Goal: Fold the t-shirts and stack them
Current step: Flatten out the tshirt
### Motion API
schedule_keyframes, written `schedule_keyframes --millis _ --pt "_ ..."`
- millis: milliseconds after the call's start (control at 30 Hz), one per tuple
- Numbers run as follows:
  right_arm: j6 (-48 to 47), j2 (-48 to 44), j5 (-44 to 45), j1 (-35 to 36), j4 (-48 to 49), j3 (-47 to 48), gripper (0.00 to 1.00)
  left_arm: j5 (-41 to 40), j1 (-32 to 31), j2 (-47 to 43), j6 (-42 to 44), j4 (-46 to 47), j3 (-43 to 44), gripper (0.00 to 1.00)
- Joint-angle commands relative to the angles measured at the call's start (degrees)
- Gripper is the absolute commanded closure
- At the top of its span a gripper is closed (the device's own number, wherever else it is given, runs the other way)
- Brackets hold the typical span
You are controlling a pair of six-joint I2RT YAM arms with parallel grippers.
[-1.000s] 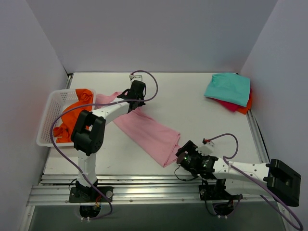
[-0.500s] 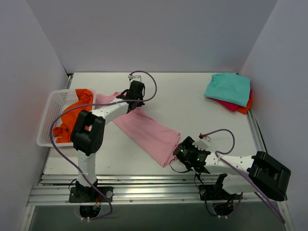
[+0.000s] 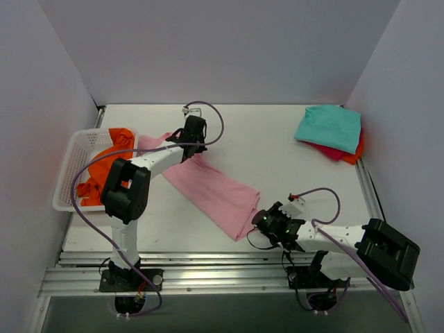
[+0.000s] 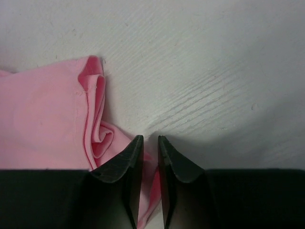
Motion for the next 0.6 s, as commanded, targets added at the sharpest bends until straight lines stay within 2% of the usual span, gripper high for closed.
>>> schedule_keyframes --millis 0,33,100,367,500,567 --pt "-0.75 1.67 -3.27 -0.35 -3.10 -1.31 0.85 0.67 0.67 -2.02 -0.23 2.39 -0.13 0.98" --pt "-0.92 1.85 -3.36 -0.35 -3.01 -1.13 0.88 0.75 0.76 -2.10 -0.23 2.48 -0.13 0.98" --pt "-1.54 2.20 -3.62 -0.44 -2.14 -1.21 0.99 0.67 0.76 -2.10 -0.32 2.39 -0.31 0.98" --pt "-1.98 1.50 -2.05 -0.26 -4.14 -0.17 1.00 1.19 1.03 -1.75 -0.41 2.75 -0.31 0.98" --pt "-7.14 -2.54 3.39 -0.96 -10.82 7.01 1.00 2.42 1.11 -2.54 -0.32 2.31 1.53 0.98" --pt "-11.10 -4.47 6.20 -3.93 -12.41 10.28 1.00 3.04 1.03 -3.24 -0.23 0.38 4.42 0.98"
